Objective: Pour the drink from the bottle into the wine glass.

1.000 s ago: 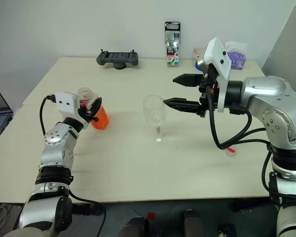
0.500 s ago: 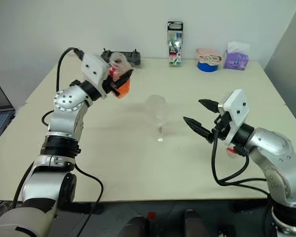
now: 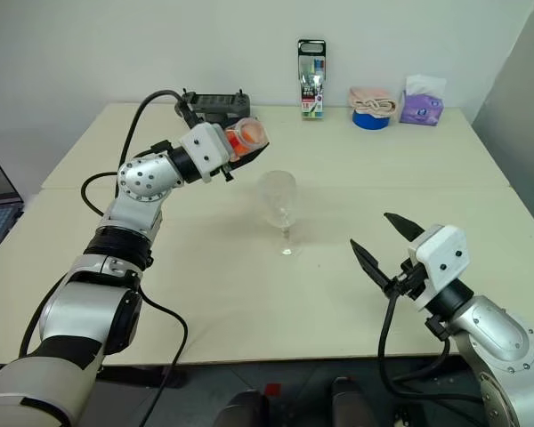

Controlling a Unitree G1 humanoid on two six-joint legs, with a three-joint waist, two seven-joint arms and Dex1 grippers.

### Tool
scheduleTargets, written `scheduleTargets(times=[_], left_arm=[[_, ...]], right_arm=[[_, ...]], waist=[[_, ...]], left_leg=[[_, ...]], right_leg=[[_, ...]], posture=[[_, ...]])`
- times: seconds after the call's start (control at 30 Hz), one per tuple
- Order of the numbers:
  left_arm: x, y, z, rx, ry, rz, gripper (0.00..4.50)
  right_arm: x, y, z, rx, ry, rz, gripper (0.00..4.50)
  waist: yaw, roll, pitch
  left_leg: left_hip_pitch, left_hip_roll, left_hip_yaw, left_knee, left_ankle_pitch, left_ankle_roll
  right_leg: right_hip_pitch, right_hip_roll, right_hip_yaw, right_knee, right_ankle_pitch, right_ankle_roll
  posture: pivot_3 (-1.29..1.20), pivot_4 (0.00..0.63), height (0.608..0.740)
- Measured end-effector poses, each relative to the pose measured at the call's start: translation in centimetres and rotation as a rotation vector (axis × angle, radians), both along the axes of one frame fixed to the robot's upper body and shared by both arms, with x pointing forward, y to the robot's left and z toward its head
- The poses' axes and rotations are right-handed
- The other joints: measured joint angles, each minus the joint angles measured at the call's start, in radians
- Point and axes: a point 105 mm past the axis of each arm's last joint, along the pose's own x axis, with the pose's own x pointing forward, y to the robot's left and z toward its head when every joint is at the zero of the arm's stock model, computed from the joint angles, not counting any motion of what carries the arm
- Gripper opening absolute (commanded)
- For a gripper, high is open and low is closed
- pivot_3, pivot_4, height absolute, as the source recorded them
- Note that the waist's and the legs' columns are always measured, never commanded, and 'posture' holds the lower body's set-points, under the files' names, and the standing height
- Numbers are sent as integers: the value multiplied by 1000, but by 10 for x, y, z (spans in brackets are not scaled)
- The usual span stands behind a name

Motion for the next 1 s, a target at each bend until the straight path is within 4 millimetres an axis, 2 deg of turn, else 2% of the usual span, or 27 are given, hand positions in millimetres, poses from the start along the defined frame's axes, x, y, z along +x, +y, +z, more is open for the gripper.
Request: scheduleTargets(times=[0.13,0.27,0.43,0.63,1.0], left_arm=[[1,-4,-3,33,-15,-5,1766],[-3,-13,3,81,-97,-25,1766],[-2,-11,5,144,-160,-8,1765],[-1,-11,-6,238,-200,7,1761],[3,-6,-2,305,-301,58,1760]], right_arm=[[1,9,-1,14,-3,16,3685],[3,19,5,15,-36,42,3685],[6,19,7,16,-46,40,3685],[8,21,5,17,-35,48,3685],[8,21,6,14,-41,50,3685]], waist=[[0,0,0],[1,0,0],[1,0,0],[0,0,0],[1,0,0]], left_leg=[[1,1,0,0,0,0],[0,0,0,0,0,0],[0,0,0,0,0,0],[0,0,0,0,0,0],[0,0,0,0,0,0]], right_leg=[[0,1,0,0,0,0],[0,0,0,-1,0,0],[0,0,0,0,0,0],[0,0,0,0,0,0],[0,0,0,1,0,0]], posture=[[0,150,740],[0,150,740],[0,150,740],[0,150,740],[0,150,740]])
